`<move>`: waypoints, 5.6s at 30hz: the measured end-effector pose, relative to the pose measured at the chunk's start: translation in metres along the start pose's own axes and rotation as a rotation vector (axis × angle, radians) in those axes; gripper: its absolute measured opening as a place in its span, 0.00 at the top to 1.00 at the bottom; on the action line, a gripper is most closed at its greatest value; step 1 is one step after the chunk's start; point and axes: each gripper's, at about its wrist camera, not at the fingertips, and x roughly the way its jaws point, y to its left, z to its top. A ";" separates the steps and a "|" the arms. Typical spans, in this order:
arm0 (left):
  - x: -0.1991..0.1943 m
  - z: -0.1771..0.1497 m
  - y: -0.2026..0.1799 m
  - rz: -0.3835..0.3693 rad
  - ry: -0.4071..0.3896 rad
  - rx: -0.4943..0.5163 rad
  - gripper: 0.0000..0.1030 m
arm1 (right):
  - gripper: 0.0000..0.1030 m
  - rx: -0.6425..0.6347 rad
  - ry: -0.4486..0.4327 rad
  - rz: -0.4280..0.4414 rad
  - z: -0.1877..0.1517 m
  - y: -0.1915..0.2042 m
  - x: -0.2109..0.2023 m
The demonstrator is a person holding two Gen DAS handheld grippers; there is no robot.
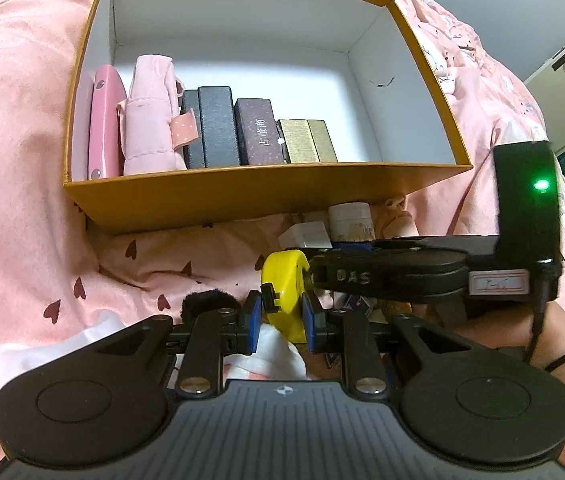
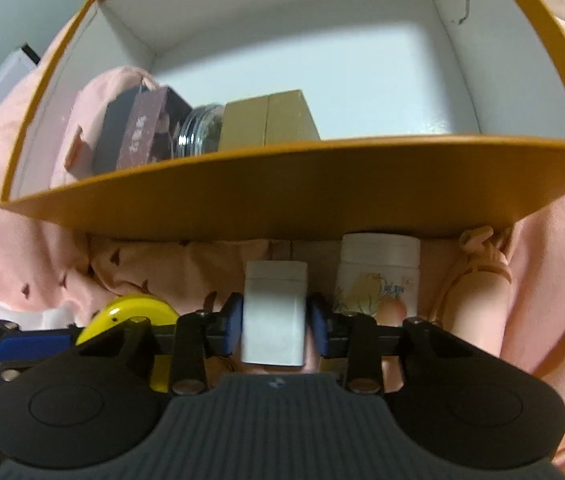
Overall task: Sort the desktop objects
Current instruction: 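Grasp the yellow tape measure with left tool while right tool grasps white charger plug, then lift the tape measure with left tool while right tool lifts the charger, then lower the tape measure and charger into the orange box with both tools, then set tape measure and charger upright beside the olive-gold box, open both tools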
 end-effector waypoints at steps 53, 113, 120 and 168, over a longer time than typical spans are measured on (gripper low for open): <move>0.032 0.024 0.045 0.120 0.001 -0.199 0.49 | 0.66 0.176 -0.185 0.235 -0.033 -0.028 -0.043; -0.036 0.059 -0.062 -0.127 -0.283 0.064 0.79 | 0.66 0.109 -0.377 0.256 -0.004 -0.043 -0.140; -0.004 0.091 -0.073 -0.092 -0.252 0.031 0.79 | 0.66 0.046 -0.366 0.152 0.030 -0.044 -0.129; 0.081 0.120 -0.032 -0.073 0.087 -0.329 0.77 | 0.67 -0.486 0.140 -0.118 0.097 0.004 -0.038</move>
